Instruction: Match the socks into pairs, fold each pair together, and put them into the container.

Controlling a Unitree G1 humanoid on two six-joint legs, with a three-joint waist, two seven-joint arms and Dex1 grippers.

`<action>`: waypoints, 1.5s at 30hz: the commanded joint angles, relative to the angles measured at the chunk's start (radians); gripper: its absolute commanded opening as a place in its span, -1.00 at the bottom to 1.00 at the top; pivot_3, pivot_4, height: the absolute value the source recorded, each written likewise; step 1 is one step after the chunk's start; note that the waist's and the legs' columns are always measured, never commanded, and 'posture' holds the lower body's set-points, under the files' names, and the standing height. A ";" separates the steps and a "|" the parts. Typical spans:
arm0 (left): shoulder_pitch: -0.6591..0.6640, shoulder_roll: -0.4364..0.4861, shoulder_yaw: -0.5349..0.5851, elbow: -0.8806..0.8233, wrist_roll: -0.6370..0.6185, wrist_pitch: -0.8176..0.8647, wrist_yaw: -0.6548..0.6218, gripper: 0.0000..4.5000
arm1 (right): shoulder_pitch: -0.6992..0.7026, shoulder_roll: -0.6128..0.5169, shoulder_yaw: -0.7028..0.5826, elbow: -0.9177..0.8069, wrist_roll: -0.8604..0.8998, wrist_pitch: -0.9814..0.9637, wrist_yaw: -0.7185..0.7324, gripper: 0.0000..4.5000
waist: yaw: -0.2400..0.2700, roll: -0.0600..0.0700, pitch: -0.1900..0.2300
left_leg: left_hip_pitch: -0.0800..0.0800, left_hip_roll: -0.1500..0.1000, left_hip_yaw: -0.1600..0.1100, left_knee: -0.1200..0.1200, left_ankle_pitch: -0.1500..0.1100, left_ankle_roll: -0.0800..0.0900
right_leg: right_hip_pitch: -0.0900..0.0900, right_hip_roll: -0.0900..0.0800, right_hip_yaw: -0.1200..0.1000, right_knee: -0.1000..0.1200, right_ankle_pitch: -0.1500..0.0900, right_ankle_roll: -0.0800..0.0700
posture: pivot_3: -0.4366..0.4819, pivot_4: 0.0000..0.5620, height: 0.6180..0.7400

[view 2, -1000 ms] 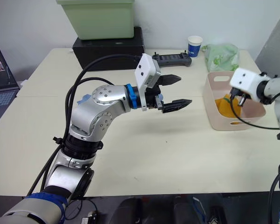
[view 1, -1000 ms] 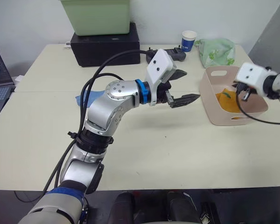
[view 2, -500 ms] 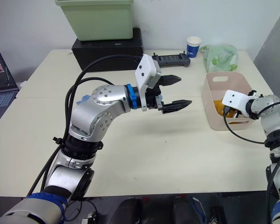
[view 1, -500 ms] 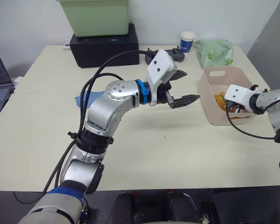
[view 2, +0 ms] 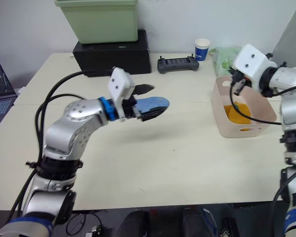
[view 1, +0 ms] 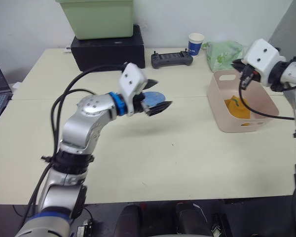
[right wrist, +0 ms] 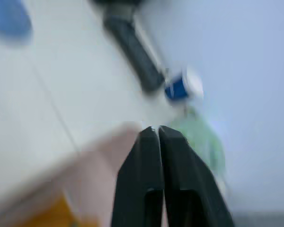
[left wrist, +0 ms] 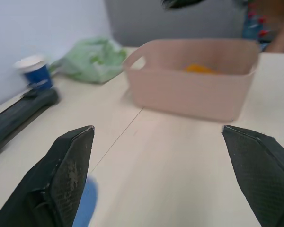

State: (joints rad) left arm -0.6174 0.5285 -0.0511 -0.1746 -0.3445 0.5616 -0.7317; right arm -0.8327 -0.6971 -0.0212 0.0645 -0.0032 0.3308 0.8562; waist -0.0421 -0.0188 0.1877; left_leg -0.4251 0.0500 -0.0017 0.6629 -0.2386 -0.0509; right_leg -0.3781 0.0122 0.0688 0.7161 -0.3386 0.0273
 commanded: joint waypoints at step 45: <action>0.121 -0.120 0.106 0.449 0.280 -0.363 0.336 1.00 | 0.576 0.337 0.102 -0.435 0.117 0.064 -0.344 0.99 | 0.015 -0.004 -0.003 | 0.006 -0.005 0.002 -0.002 -0.003 0.004 | 0.006 0.001 -0.004 -0.003 0.000 0.001 | -0.05 -0.47 1.00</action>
State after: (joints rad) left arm -0.4510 0.4074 0.0723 0.1972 -0.0941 0.2273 -0.4057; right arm -0.2321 -0.3578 0.0811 -0.3596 0.1019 0.3964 0.5109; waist -0.0273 -0.0228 0.1848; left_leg -0.4197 0.0451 0.0000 0.6614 -0.2414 -0.0467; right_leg -0.3724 0.0134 0.0650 0.7135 -0.3382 0.0285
